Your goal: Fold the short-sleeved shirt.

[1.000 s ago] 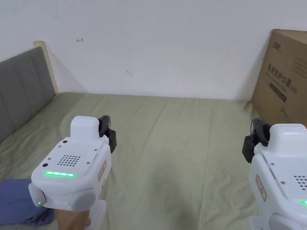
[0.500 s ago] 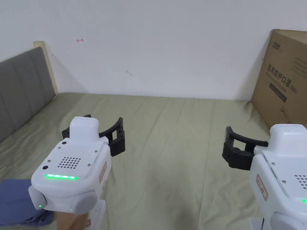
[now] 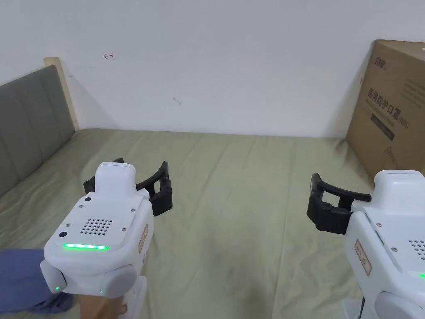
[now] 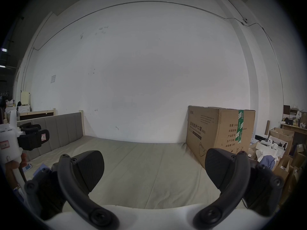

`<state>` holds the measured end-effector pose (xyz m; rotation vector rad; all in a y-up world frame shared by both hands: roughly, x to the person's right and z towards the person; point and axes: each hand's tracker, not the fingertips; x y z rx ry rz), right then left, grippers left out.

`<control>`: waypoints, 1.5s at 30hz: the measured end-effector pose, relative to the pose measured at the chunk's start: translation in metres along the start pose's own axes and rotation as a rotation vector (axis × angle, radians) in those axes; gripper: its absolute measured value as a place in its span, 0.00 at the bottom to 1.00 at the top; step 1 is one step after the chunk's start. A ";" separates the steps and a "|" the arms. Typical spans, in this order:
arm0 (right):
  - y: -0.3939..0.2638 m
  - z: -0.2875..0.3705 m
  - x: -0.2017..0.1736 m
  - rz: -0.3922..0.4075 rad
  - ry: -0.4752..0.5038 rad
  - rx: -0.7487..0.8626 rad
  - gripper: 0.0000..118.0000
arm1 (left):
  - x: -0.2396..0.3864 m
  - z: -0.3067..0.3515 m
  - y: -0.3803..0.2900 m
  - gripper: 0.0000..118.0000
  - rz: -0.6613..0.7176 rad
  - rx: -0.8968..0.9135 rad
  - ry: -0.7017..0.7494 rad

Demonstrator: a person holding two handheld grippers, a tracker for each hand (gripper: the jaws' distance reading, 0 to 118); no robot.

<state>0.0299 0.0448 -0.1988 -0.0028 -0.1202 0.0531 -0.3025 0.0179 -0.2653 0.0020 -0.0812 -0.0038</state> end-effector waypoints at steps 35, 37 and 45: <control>0.006 0.004 -0.004 -0.001 0.008 0.016 1.00 | -0.001 0.005 0.002 0.62 -0.009 0.014 0.001; 0.006 0.003 -0.005 -0.002 0.010 0.015 1.00 | -0.001 0.004 0.003 0.62 -0.012 0.013 0.000; 0.005 0.002 -0.005 -0.008 0.016 0.004 1.00 | -0.001 0.004 0.002 0.62 -0.012 0.013 0.006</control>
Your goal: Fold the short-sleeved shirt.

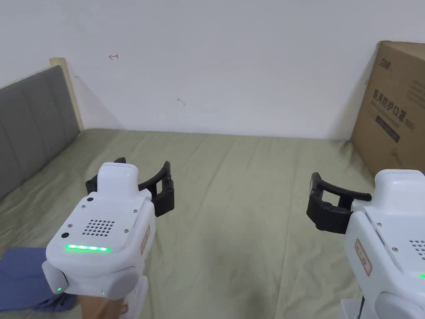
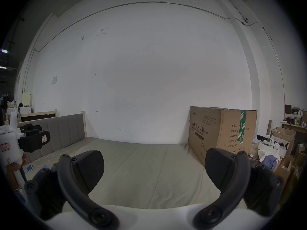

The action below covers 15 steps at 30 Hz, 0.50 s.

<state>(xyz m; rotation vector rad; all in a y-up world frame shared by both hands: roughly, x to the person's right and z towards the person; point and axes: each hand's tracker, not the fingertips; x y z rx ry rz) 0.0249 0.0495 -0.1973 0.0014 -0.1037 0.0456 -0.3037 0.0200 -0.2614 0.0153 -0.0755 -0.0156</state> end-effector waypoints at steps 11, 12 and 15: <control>0.002 0.000 0.002 -0.025 -0.003 -0.014 1.00 | 0.001 -0.001 0.000 0.62 0.005 -0.003 -0.009; 0.003 0.000 0.002 -0.024 -0.010 -0.018 1.00 | 0.001 -0.001 0.000 0.62 0.007 -0.004 -0.009; 0.006 -0.002 -0.001 -0.016 -0.031 -0.050 1.00 | 0.000 -0.001 0.000 0.62 0.006 -0.007 -0.010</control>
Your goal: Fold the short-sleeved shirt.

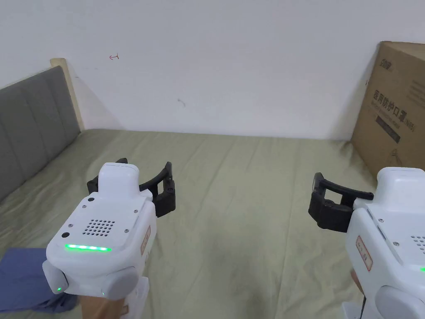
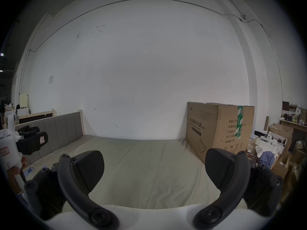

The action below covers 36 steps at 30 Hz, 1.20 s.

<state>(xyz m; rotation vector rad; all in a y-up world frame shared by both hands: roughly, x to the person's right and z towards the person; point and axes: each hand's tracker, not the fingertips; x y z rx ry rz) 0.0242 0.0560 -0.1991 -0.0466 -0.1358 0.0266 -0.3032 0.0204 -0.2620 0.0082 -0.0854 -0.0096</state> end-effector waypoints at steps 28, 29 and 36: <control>0.017 -0.025 -0.007 -0.164 -0.144 -0.463 0.96 | -0.002 0.006 0.008 0.62 0.013 0.023 -0.013; 0.017 -0.025 -0.007 -0.163 -0.150 -0.458 0.97 | -0.002 0.007 0.009 0.62 0.013 0.024 -0.013; 0.012 -0.019 -0.008 -0.103 -0.163 -0.344 0.97 | -0.002 0.008 0.011 0.62 0.020 0.032 -0.012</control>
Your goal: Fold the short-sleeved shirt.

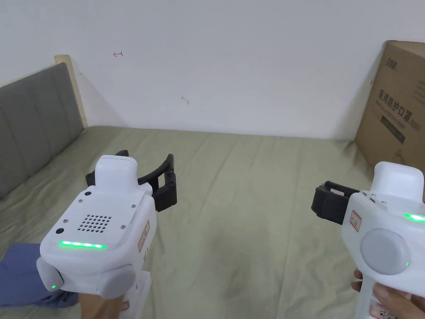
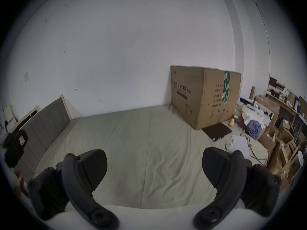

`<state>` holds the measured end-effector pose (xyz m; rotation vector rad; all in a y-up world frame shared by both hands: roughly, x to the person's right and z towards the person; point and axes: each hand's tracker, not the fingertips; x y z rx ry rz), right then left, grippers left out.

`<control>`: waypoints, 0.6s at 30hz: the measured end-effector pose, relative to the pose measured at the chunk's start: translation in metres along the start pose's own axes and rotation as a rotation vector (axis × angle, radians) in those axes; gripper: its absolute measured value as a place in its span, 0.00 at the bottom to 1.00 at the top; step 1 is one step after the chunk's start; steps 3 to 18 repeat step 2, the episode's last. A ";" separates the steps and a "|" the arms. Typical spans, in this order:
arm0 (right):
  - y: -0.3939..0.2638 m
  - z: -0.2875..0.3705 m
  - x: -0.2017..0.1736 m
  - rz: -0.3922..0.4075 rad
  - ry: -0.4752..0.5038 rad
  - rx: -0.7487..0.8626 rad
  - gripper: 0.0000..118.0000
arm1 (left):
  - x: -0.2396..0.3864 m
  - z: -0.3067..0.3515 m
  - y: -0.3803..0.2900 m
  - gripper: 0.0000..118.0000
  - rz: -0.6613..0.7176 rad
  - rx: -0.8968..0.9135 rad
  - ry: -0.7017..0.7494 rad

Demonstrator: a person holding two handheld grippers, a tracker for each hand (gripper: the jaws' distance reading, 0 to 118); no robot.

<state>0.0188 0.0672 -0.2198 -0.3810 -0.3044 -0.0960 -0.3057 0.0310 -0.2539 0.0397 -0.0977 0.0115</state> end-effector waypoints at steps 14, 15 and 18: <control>-0.004 0.002 0.000 0.028 0.020 0.081 0.98 | 0.000 0.000 0.000 0.62 0.001 0.003 0.000; -0.004 0.002 0.000 0.028 0.020 0.081 0.98 | 0.000 0.000 0.000 0.62 0.001 0.003 0.000; -0.004 0.002 0.000 0.028 0.020 0.081 0.98 | 0.000 0.000 0.000 0.62 0.001 0.003 0.000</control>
